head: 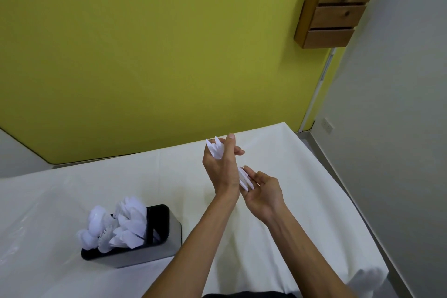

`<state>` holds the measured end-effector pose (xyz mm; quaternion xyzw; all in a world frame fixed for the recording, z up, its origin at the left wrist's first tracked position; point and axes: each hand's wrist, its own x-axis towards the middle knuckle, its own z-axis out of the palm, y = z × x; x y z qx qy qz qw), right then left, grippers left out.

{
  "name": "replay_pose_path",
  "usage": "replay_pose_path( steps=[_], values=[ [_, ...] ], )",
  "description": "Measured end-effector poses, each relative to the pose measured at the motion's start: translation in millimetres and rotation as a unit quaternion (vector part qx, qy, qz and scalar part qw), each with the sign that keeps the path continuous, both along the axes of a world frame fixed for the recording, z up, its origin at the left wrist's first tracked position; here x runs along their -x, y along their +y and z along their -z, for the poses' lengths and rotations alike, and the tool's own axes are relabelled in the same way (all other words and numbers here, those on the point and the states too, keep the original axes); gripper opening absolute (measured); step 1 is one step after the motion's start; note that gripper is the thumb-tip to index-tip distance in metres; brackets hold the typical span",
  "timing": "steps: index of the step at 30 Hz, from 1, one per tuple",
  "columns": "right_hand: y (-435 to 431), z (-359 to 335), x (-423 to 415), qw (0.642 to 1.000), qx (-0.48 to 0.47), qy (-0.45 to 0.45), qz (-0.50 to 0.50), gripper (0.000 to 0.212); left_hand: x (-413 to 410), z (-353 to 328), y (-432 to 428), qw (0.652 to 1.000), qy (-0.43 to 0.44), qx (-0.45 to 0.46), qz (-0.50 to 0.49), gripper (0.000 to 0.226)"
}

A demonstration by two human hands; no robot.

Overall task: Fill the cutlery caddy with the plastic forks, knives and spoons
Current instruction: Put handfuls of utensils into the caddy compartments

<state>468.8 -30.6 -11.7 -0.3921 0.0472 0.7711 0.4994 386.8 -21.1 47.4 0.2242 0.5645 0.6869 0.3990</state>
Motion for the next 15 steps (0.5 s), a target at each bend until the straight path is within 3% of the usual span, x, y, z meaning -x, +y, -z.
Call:
replay_pose_path(
  steps=[6,15],
  values=[
    [-4,-3,6,0.999,-0.022,-0.025,-0.022,0.039,0,11,-8,0.998,0.009,0.055,0.004,0.046],
    [-20,-17,51,0.982,-0.082,-0.072,-0.154,0.032,55,4,-36,0.997,0.080,-0.018,-0.009,0.044]
  ],
)
